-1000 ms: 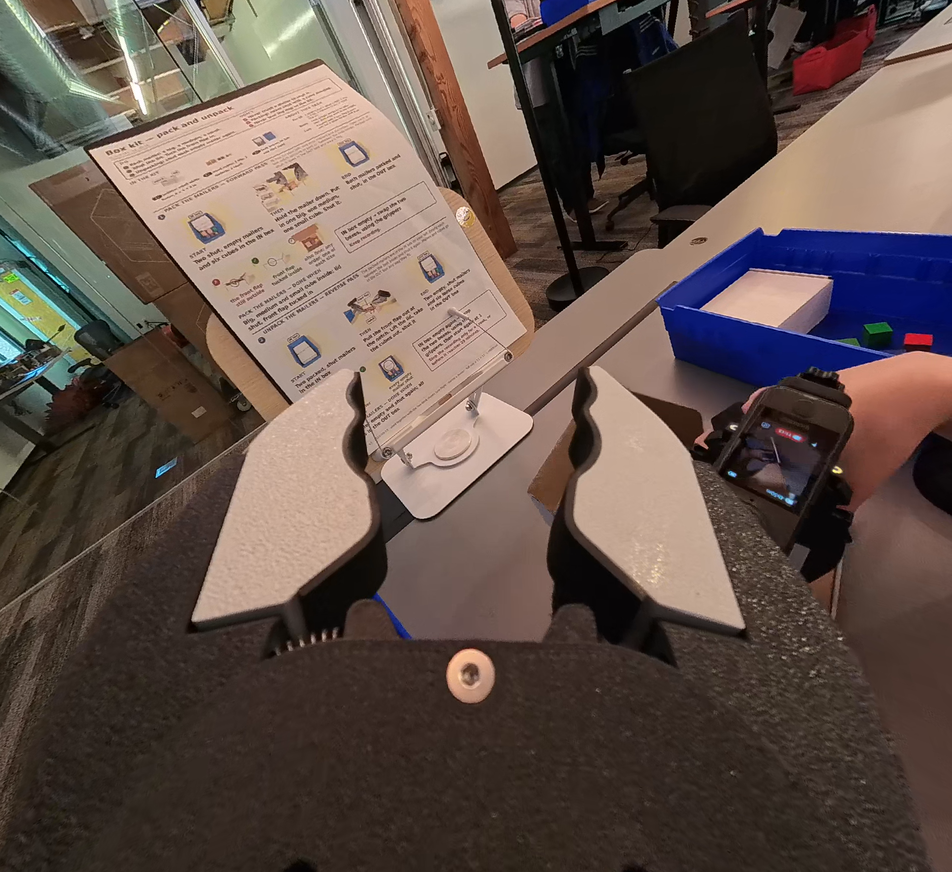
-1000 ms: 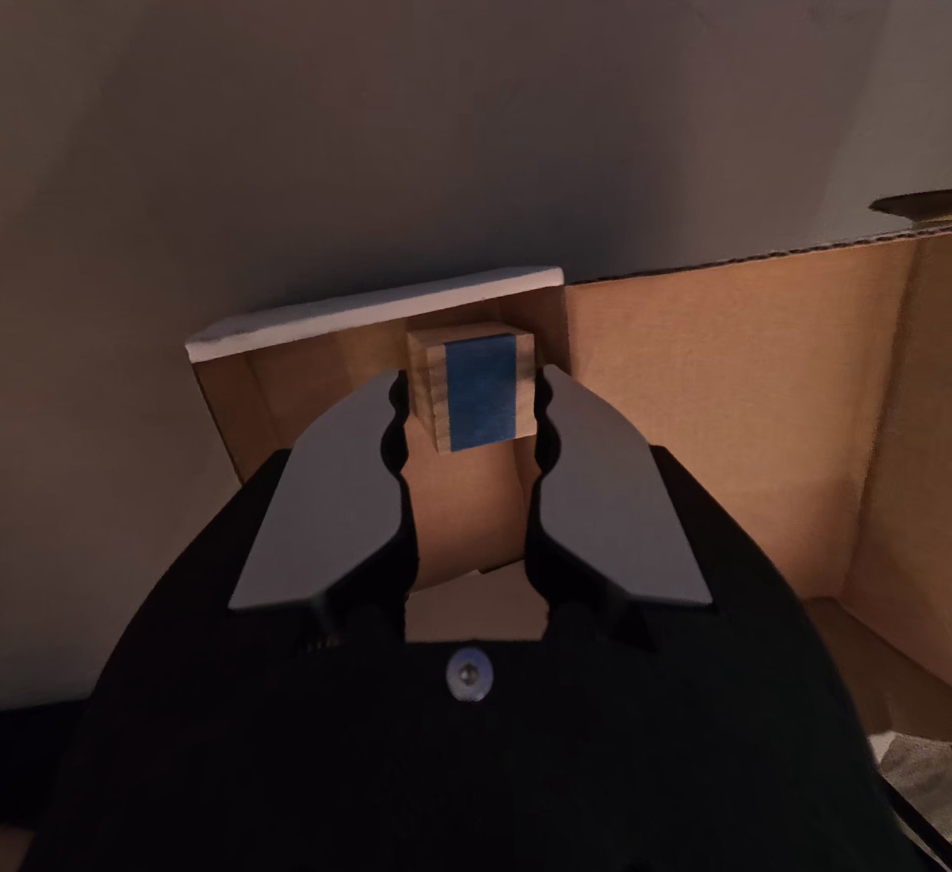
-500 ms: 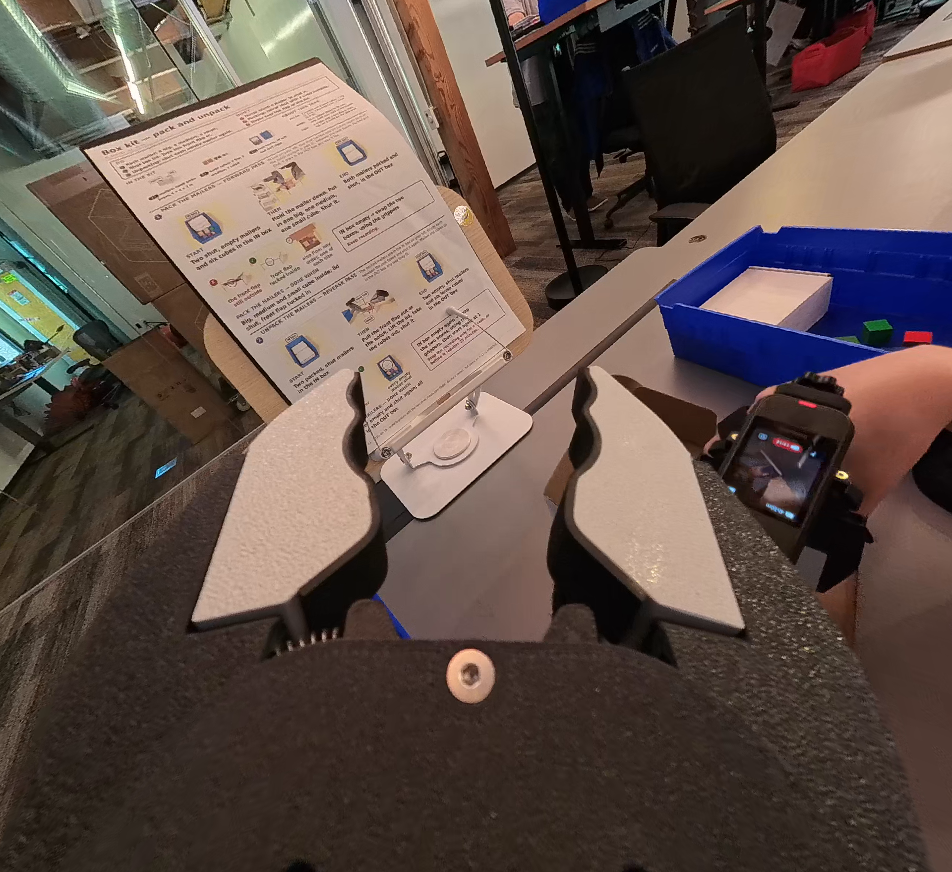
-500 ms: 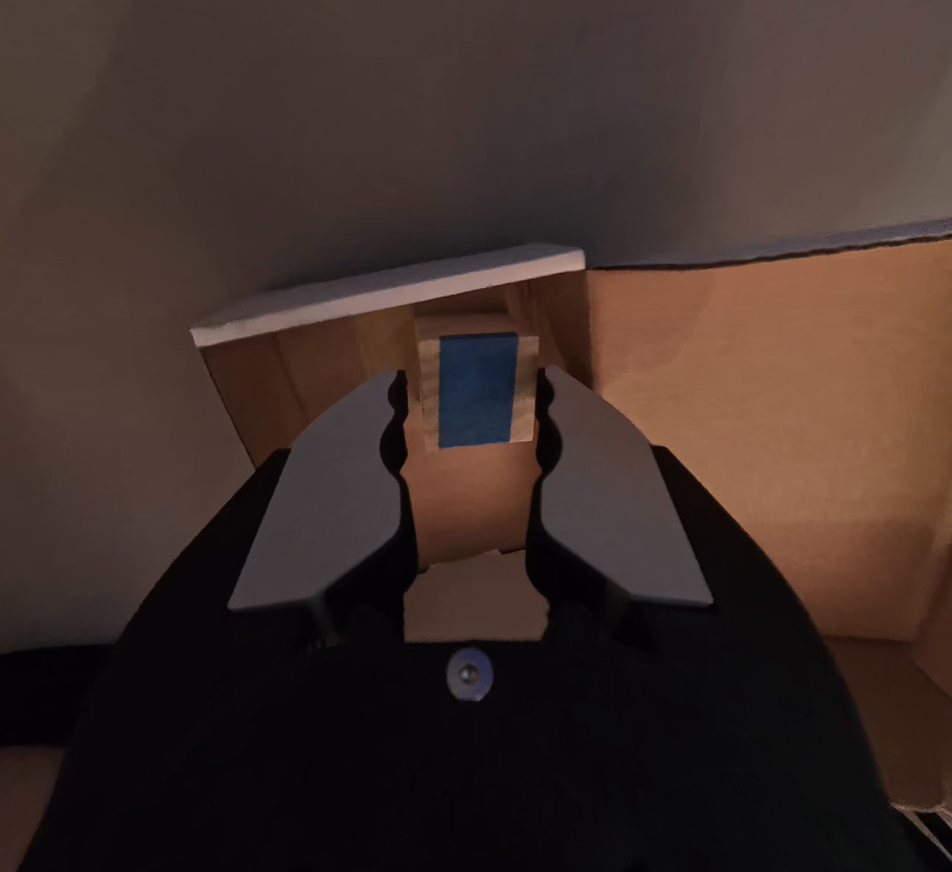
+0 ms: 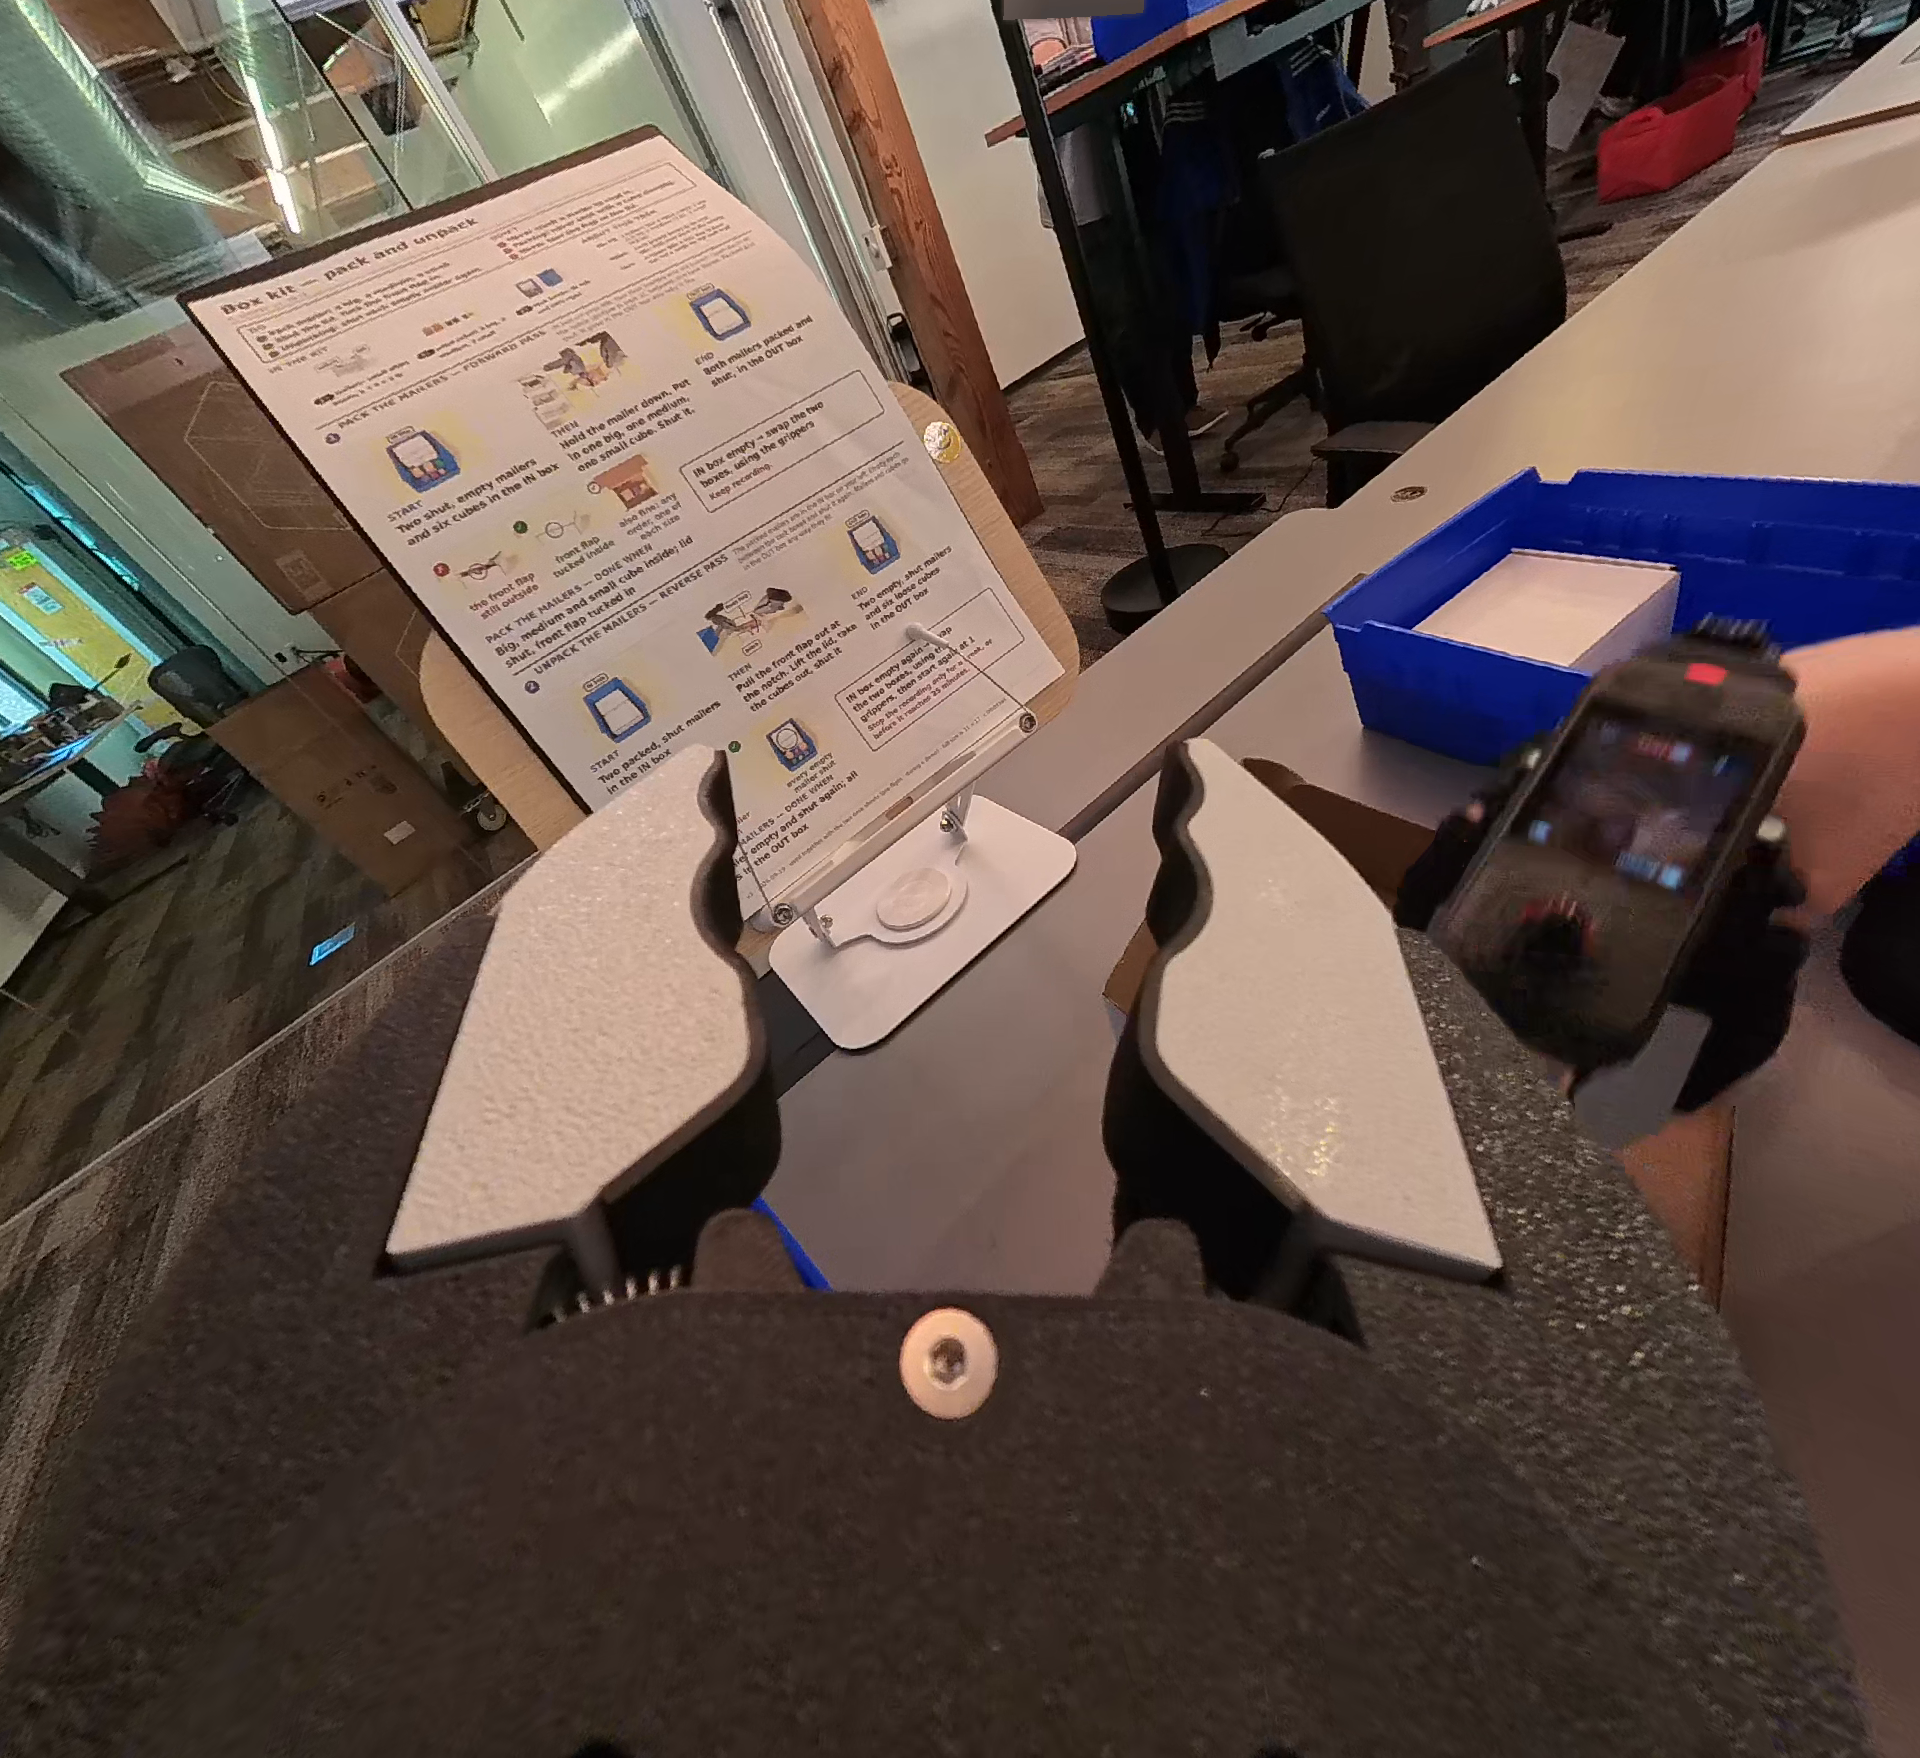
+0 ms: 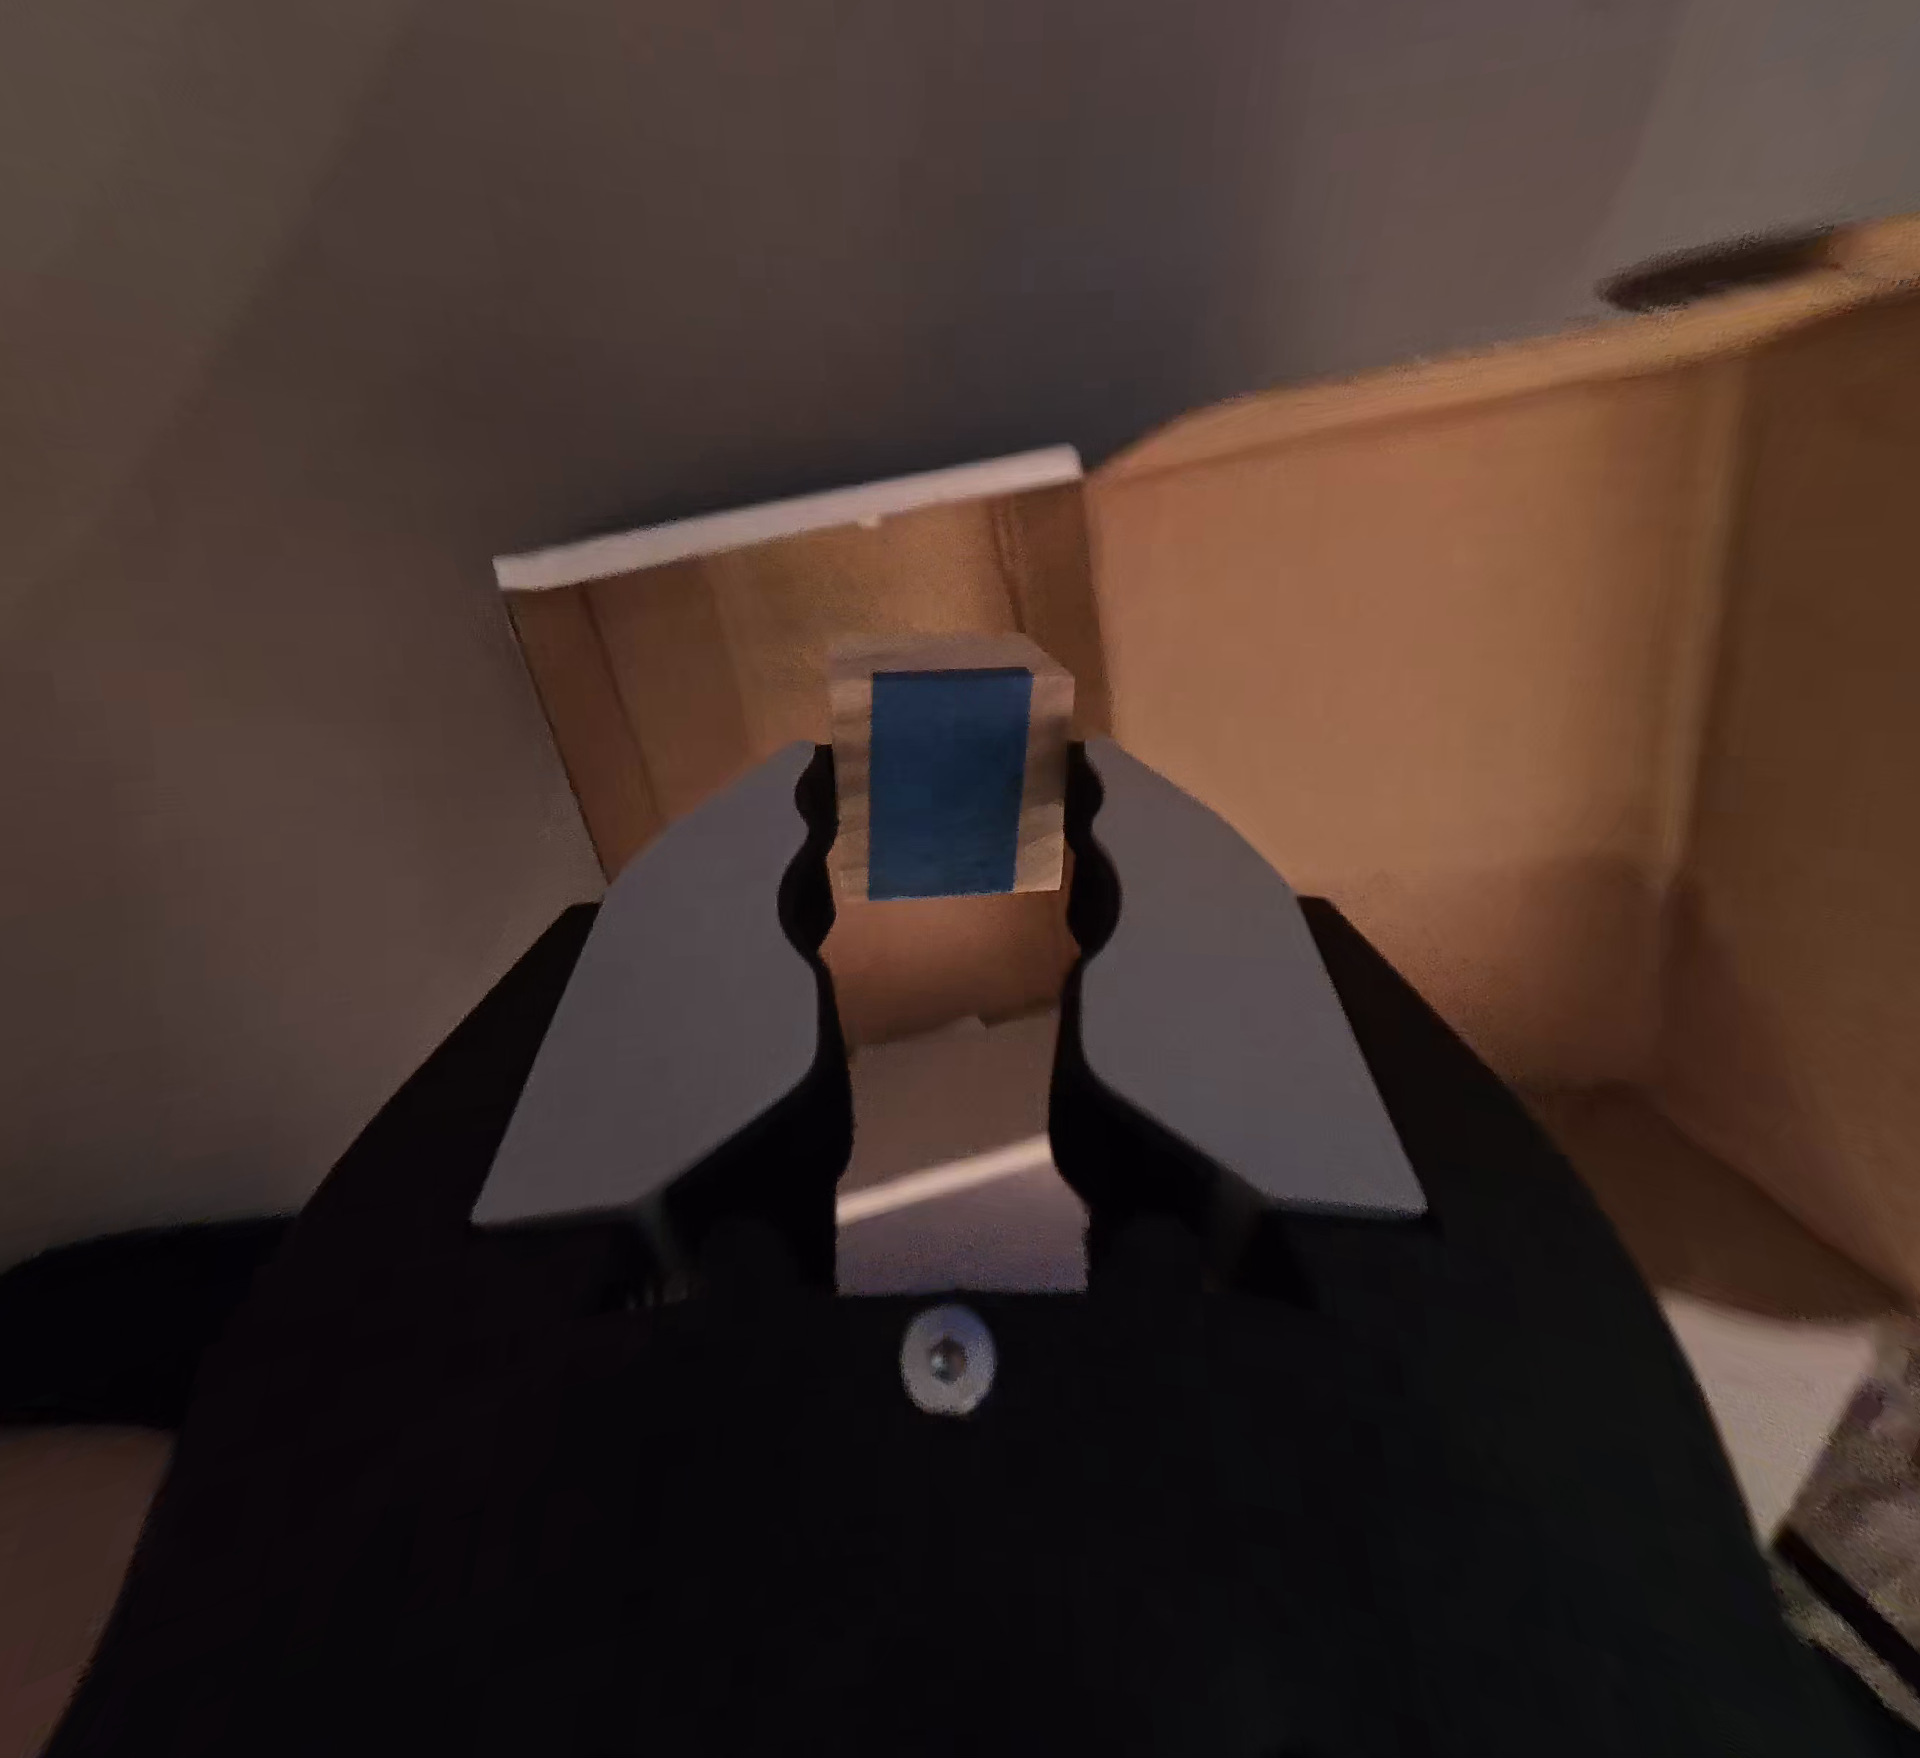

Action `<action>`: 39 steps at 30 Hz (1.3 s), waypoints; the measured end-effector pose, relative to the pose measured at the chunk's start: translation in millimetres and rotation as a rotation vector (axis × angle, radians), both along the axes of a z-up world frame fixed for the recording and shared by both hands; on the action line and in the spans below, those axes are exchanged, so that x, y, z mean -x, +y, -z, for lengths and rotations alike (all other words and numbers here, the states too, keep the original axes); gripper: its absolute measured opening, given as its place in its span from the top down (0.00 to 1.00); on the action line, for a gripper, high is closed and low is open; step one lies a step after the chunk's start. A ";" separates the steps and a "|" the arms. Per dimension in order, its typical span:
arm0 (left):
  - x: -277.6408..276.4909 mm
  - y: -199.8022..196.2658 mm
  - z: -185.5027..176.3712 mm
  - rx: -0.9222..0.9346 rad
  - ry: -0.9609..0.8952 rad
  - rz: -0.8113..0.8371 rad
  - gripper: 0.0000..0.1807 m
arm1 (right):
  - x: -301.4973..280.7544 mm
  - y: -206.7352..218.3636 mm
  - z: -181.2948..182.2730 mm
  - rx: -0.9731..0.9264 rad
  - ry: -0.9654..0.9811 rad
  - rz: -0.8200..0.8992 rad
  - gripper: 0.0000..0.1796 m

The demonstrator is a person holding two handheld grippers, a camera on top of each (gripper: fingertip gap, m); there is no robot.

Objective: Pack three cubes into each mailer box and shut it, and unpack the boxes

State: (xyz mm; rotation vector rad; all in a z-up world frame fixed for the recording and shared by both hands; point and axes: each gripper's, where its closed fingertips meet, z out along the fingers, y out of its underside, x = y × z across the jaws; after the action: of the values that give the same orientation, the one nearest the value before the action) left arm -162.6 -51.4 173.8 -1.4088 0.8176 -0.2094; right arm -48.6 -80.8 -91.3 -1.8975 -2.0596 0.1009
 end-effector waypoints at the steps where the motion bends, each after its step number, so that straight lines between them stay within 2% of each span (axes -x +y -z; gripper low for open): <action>1: 0.2 -0.2 0.0 0.000 0.000 0.000 0.57 | -9.8 4.0 -13.3 -0.028 0.014 0.030 0.76; 5: 0.3 -1.8 -1.0 -0.004 -0.001 0.003 0.57 | -76.9 22.0 -77.3 -0.150 0.126 0.257 0.76; 8: -0.7 -2.7 -1.7 -0.005 -0.007 0.010 0.57 | -159.1 36.2 -99.4 -0.214 0.132 0.536 0.76; 11: -2.3 -1.0 0.6 0.004 -0.003 0.010 0.57 | -226.5 32.5 -89.9 -0.136 0.134 0.736 0.76; 17: -6.5 0.1 4.8 0.014 0.013 0.008 0.57 | -287.3 35.2 -53.7 0.019 0.176 0.901 0.76; 21: -9.5 1.4 8.2 0.024 0.025 0.007 0.57 | -291.6 47.1 -29.0 0.095 0.185 0.904 0.75; 30: -16.2 7.3 17.7 0.050 0.058 0.002 0.57 | -281.4 63.1 19.0 0.192 0.070 0.859 0.76; 39: -14.1 11.7 20.9 0.061 0.072 -0.019 0.57 | -283.7 59.6 38.9 0.216 -0.025 0.847 0.75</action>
State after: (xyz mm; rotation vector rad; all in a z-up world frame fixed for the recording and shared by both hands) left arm -148.6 -39.7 152.9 -1.4875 0.8627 -0.1715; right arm 235.0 -21.2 -130.3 -2.7367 -1.1326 0.0912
